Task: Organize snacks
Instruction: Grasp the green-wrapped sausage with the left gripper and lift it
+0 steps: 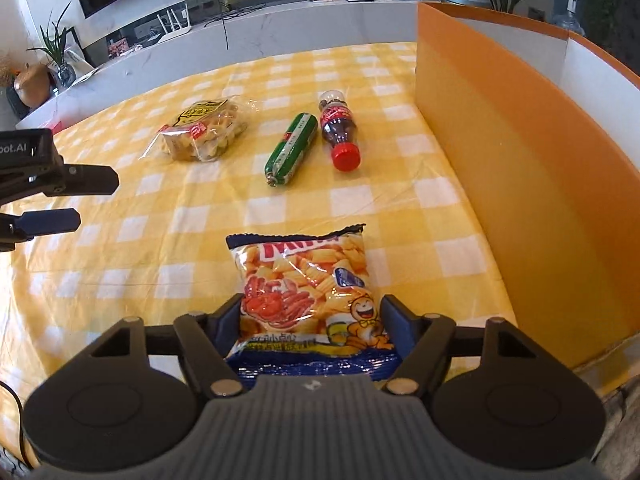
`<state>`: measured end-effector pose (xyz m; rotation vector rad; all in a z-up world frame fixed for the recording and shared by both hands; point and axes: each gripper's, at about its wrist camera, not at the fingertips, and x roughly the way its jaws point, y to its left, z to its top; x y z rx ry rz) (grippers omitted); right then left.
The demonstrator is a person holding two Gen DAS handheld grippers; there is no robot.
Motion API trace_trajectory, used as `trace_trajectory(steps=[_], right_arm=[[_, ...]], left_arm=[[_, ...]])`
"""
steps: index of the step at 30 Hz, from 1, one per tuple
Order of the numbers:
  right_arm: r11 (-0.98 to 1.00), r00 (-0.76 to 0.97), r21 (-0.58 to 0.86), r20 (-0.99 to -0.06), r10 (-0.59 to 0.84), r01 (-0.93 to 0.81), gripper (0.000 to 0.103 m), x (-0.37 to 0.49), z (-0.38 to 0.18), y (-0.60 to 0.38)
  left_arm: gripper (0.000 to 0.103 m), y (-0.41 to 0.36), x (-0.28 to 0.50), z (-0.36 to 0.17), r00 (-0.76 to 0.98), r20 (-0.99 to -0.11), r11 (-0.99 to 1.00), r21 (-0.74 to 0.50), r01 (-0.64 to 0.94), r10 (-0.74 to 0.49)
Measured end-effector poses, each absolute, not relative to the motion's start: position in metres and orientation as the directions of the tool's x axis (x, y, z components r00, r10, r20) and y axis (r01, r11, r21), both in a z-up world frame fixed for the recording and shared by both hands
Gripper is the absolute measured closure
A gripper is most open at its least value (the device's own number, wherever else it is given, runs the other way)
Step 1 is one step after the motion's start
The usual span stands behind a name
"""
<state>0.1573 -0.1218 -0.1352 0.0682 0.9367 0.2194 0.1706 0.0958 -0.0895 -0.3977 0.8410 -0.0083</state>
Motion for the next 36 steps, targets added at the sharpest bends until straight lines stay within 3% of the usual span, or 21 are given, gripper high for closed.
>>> trace_trajectory(steps=[3, 6, 14, 27, 28, 32, 36], right_arm=[[0.977, 0.577, 0.145, -0.790, 0.208, -0.154, 0.044, 0.158, -0.133, -0.124], [0.984, 0.592, 0.114, -0.787, 0.173, -0.137, 0.047, 0.156, -0.130, -0.128], [0.988, 0.630, 0.113, -0.762, 0.152, -0.101, 0.047, 0.151, -0.121, -0.142], [0.969, 0.579, 0.247, -0.786, 0.218, -0.030, 0.047, 0.153, -0.129, -0.161], [0.969, 0.578, 0.246, -0.785, 0.221, -0.037, 0.047, 0.153, -0.129, -0.160], [0.962, 0.574, 0.270, -0.783, 0.242, -0.037, 0.047, 0.153, -0.129, -0.164], [0.955, 0.570, 0.294, -0.780, 0.256, -0.027, 0.047, 0.154, -0.129, -0.168]], left_arm=[[0.023, 0.087, 0.171, -0.087, 0.676, -0.719, 0.940, -0.320, -0.117, -0.160], [0.023, 0.075, 0.173, -0.084, 0.671, -0.724, 0.953, -0.290, -0.084, -0.161], [0.019, 0.022, 0.189, -0.078, 0.668, -0.723, 0.984, -0.149, 0.096, -0.174], [0.024, -0.021, 0.242, -0.116, 0.674, -0.704, 0.974, -0.133, 0.184, -0.223], [0.026, -0.023, 0.246, -0.119, 0.666, -0.712, 0.974, -0.129, 0.187, -0.222], [0.056, -0.029, 0.255, -0.134, 0.629, -0.747, 0.975, -0.124, 0.185, -0.214], [0.074, -0.032, 0.251, -0.136, 0.678, -0.721, 0.987, -0.058, 0.153, -0.147]])
